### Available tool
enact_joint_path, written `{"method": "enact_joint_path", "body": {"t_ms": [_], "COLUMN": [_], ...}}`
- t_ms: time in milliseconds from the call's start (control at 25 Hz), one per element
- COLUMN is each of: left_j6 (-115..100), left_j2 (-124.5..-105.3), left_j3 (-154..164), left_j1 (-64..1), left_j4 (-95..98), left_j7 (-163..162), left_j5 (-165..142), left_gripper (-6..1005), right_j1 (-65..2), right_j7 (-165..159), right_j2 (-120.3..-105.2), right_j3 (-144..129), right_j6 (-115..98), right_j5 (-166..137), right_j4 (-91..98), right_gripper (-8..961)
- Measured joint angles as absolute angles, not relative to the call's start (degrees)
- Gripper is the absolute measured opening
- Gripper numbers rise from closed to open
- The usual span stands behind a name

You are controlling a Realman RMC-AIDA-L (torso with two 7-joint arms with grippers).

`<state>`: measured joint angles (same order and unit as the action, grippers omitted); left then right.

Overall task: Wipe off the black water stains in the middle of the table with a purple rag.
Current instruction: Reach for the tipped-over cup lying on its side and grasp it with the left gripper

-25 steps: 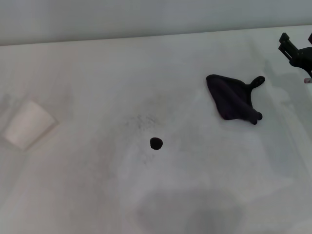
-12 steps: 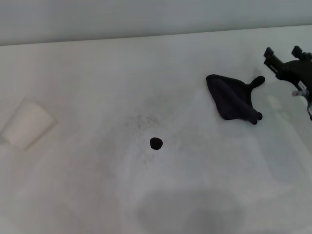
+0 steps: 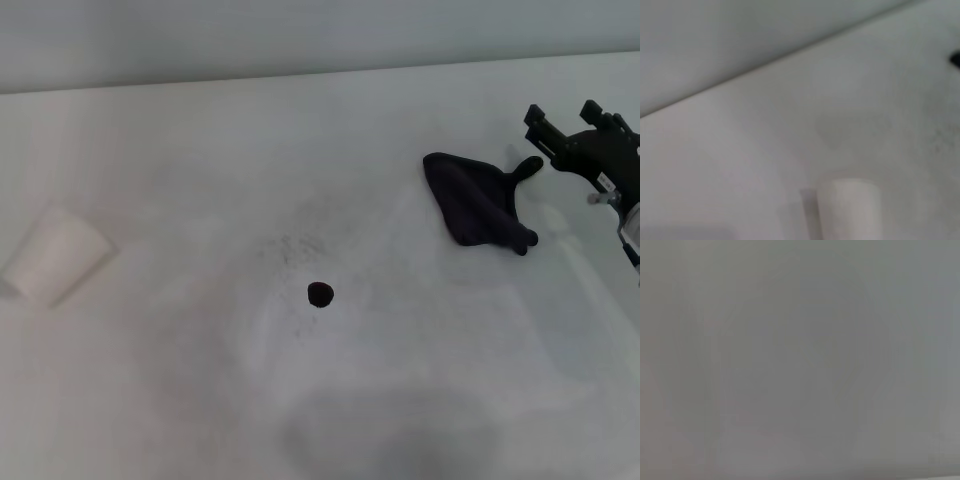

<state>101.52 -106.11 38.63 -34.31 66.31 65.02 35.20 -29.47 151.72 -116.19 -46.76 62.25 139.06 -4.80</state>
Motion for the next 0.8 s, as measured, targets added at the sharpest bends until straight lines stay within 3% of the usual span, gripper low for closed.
{"method": "enact_joint_path", "body": {"t_ms": [280,560,800], "left_j6": [98.83,90.55,84.46], "left_j2": [-109.61,-113.56,-115.87], "left_j3": [44.44,46.48,48.0], "left_j1": [-39.17,-39.13,-39.14], "left_j4": [66.2,64.85,58.75], "left_j7": [64.98,64.24,63.62], "left_j5": [27.68,25.27,24.16], "left_gripper": [888,888,887], "right_j1": [-29.66,-29.19,-29.14], "right_j7": [151.7,151.7,151.49], "right_j2": [-116.19,-116.19,-116.19], "right_j3": [-46.53,-46.3,-46.23], "right_j6": [63.29,63.47,63.52], "right_j5": [138.28,138.25,138.25], "right_j4": [-5.77,-5.8,-5.46], "right_gripper": [846,844,842]}}
